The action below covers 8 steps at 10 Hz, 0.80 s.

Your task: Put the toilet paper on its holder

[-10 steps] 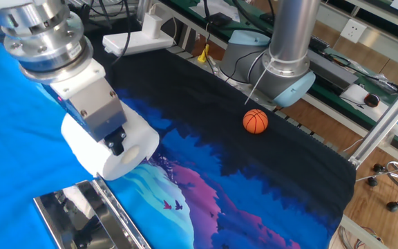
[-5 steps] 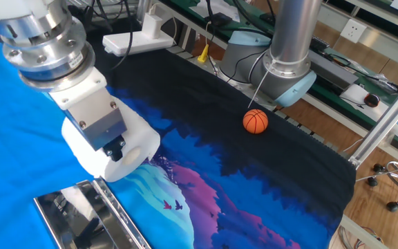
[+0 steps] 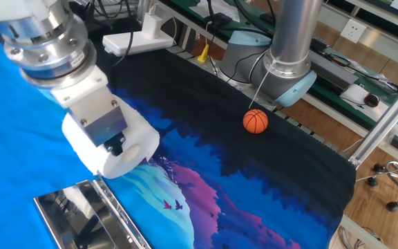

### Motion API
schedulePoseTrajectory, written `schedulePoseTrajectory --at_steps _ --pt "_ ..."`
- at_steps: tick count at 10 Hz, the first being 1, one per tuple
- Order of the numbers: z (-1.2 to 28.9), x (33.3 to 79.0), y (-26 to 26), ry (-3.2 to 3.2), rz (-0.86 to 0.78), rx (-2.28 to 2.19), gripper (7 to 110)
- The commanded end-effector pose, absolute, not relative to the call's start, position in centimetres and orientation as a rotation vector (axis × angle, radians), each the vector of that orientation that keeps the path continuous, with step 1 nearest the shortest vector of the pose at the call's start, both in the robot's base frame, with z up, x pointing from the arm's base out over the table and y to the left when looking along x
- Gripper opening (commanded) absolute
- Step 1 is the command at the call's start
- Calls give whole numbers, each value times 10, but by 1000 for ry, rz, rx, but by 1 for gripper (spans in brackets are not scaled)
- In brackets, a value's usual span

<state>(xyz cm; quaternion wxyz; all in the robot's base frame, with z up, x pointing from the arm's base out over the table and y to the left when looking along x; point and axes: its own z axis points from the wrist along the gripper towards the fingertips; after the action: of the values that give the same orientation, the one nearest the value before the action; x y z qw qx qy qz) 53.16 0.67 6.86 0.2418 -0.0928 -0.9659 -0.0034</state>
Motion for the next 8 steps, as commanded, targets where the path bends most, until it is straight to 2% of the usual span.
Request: schedulePoseTrajectory --at_steps 1,8 --pt "86 523 13 -2623 -53 -227 7" --pt "100 520 -8 -2606 -81 -180 7"
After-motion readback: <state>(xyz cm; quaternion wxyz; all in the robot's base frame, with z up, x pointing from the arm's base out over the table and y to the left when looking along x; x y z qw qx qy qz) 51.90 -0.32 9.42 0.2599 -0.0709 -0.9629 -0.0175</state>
